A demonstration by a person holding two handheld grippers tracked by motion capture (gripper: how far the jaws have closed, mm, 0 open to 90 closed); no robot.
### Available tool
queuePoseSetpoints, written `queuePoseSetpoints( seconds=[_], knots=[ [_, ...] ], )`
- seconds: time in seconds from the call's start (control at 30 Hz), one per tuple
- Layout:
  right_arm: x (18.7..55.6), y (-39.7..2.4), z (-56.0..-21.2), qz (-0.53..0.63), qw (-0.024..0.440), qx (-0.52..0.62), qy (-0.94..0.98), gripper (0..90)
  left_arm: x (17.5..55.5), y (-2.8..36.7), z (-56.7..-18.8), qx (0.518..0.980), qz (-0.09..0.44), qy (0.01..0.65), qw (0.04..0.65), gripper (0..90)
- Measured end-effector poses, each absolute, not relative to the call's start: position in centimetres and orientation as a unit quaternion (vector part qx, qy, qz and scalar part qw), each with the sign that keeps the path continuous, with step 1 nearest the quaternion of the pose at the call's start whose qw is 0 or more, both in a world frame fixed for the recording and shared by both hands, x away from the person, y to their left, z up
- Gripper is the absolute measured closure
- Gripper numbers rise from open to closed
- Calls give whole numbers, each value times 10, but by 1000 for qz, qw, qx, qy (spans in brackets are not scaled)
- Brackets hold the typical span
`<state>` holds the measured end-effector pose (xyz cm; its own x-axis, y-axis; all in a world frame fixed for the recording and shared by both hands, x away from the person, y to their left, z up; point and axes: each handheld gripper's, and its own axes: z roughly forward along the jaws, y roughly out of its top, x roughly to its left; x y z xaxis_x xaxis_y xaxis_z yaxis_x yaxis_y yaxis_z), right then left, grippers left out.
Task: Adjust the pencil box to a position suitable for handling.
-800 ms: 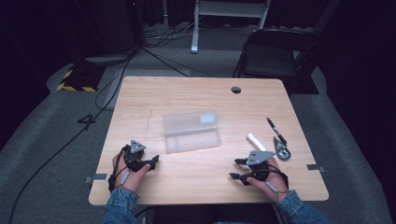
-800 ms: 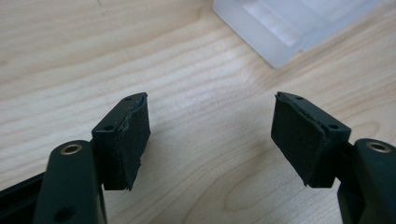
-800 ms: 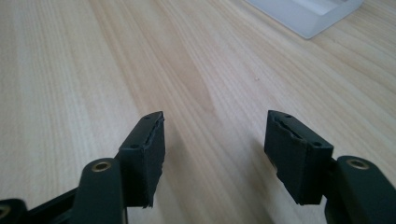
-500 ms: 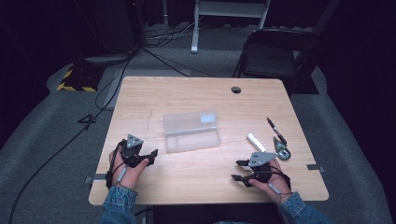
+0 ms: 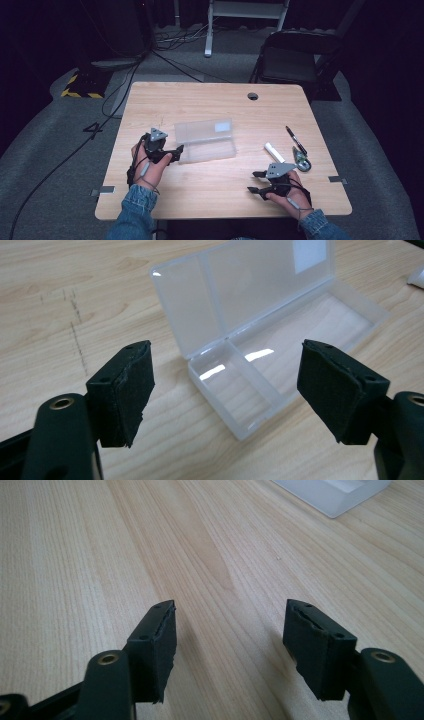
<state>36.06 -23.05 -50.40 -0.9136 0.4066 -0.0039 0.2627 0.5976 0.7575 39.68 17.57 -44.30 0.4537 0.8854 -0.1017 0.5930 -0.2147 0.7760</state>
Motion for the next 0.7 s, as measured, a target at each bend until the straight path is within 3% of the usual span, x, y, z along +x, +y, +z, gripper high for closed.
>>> queuePoseSetpoints(
  seconds=[0.7],
  knots=[
    [361,-231,-504,408,86,188,889,384,436,147,-473,783,169,497,334,186]
  ],
)
